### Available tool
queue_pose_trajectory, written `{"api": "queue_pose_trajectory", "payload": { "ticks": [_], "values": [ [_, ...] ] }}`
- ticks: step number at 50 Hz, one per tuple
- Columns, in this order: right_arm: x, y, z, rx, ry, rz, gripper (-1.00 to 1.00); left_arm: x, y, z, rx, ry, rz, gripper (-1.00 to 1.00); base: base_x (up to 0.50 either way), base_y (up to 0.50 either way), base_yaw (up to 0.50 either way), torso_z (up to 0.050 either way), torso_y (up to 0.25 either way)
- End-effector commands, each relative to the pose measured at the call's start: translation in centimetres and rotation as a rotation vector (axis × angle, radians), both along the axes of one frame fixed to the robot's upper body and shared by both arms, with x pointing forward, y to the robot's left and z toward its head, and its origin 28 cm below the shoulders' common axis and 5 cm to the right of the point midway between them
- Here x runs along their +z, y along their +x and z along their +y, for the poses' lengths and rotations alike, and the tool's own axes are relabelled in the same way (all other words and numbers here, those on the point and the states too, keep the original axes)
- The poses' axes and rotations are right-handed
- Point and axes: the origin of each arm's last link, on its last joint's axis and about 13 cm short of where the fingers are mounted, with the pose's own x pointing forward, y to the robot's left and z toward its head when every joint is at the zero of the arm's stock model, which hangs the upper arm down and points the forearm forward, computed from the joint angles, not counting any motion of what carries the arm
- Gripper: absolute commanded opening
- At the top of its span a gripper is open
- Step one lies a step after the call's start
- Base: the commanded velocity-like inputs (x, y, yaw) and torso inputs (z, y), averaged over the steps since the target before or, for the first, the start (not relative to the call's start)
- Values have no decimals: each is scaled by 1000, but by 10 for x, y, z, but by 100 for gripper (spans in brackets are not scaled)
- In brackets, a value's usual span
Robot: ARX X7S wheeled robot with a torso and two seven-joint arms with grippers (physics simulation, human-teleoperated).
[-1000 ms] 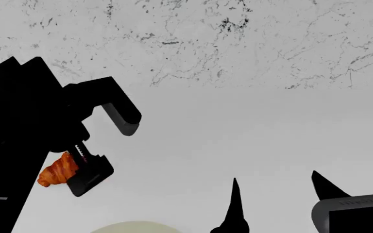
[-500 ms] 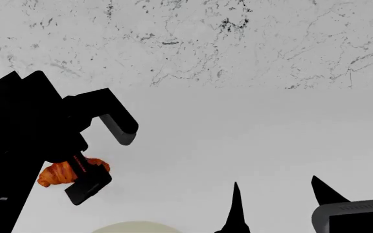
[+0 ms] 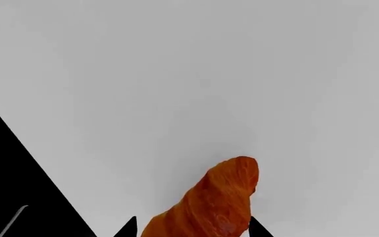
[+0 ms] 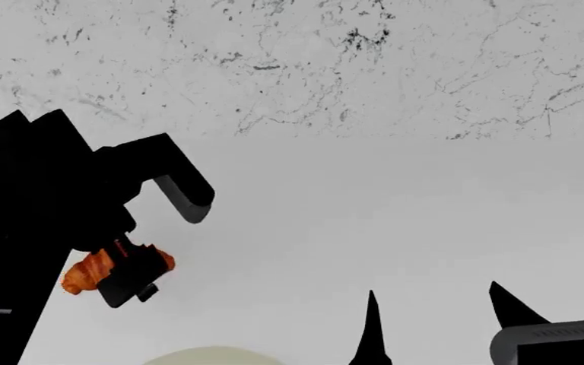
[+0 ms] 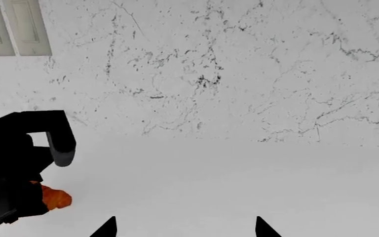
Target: Place the pastries on the plates.
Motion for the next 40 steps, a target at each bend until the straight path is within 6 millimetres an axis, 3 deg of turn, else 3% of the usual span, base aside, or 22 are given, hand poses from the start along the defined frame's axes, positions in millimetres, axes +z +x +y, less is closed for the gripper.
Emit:
{"api": "queue_pose_trajectory", "payload": {
  "ticks": [1, 5, 8, 12, 17, 18, 25, 40],
  "values": [
    [2, -2, 0, -3, -1, -7, 100, 19, 1, -10, -17, -128, -84, -100, 0, 0, 0, 0, 0],
    [5, -1, 1, -3, -1, -18, 100, 52, -8, -10, -25, -247, -189, -100, 3, 0, 0, 0, 0],
    [7, -1, 0, -8, -5, -26, 100, 65, -19, -10, -13, -303, -286, -100, 0, 0, 0, 0, 0],
    [12, 1, 0, -11, -7, -50, 100, 80, -50, -11, -17, -401, -413, -100, 0, 0, 0, 0, 0],
    [18, 3, -1, -18, -28, -88, 100, 83, -85, -10, 5, -569, -502, -100, 0, 0, 0, 0, 0],
    [19, 5, -3, -30, -25, -97, 100, 84, -102, -10, 8, -617, -544, -100, 0, 0, 0, 0, 0],
    [25, 9, -5, -38, -20, -137, 100, 78, -135, 2, 98, -758, -711, -100, 0, 0, 0, 0, 0],
    [26, 7, -8, -78, 10, -195, 100, 35, -214, 19, 223, -897, -893, -100, 0, 0, 0, 0, 0]
  ]
}}
